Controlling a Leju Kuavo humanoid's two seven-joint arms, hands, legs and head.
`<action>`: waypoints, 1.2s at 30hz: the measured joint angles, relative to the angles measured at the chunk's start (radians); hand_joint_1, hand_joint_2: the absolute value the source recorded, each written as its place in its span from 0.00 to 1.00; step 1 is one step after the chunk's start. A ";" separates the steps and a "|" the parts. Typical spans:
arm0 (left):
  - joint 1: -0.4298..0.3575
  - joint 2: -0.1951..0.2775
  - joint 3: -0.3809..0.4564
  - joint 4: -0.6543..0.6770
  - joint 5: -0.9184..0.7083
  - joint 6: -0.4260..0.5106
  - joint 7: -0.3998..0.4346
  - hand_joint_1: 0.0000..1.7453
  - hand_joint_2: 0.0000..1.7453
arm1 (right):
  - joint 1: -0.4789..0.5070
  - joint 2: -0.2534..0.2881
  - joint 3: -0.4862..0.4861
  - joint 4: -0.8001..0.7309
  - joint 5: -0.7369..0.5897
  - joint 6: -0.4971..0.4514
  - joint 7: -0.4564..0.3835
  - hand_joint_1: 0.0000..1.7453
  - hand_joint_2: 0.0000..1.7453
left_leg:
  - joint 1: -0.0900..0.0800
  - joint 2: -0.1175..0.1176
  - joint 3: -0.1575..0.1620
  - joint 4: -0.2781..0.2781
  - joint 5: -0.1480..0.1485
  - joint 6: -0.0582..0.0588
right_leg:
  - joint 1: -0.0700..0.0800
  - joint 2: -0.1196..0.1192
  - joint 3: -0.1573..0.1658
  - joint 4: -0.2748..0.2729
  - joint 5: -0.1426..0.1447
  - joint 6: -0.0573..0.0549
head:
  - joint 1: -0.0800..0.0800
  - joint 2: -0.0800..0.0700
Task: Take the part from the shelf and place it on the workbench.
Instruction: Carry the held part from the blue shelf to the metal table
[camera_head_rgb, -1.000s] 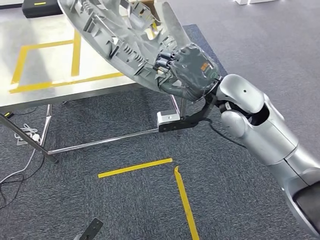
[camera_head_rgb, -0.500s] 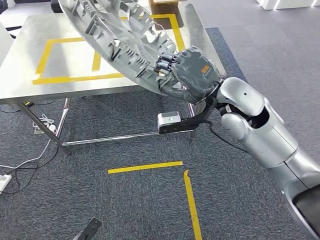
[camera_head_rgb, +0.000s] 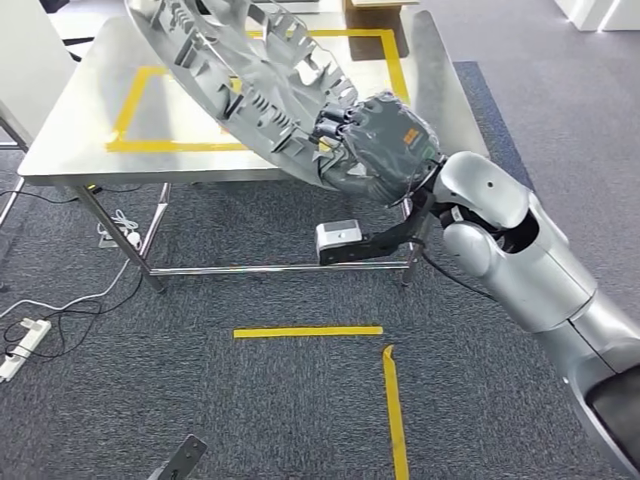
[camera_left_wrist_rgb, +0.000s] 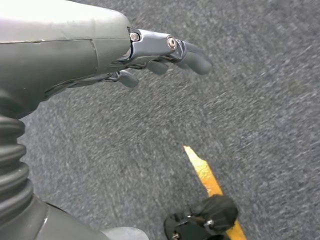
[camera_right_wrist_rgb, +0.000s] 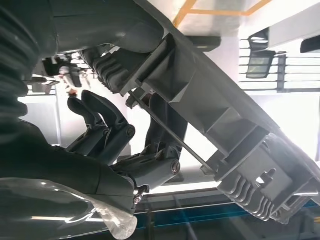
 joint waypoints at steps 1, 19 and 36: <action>0.000 0.000 0.000 0.000 0.000 -0.014 0.000 0.00 1.00 | 0.000 0.000 0.001 0.000 -0.001 0.003 -0.001 1.00 1.00 | 0.001 -0.003 0.000 -0.001 0.000 0.006 | -0.001 -0.003 0.001 -0.001 -0.002 0.006 | 0.000 0.000; 0.003 0.012 0.001 0.000 0.003 -0.112 -0.027 0.00 1.00 | 0.021 0.000 0.000 0.012 0.030 -0.010 0.003 1.00 1.00 | 0.002 -0.031 -0.004 0.050 -0.046 -0.005 | -0.001 0.034 -0.005 -0.006 0.005 -0.023 | 0.008 0.000; 0.013 0.018 0.001 0.000 0.004 -0.114 -0.029 0.00 1.00 | 0.030 0.001 -0.005 0.017 0.035 -0.013 0.002 1.00 1.00 | -0.004 -0.032 0.026 -0.019 -0.018 0.050 | 0.003 0.038 -0.026 0.190 -0.104 0.010 | 0.012 0.000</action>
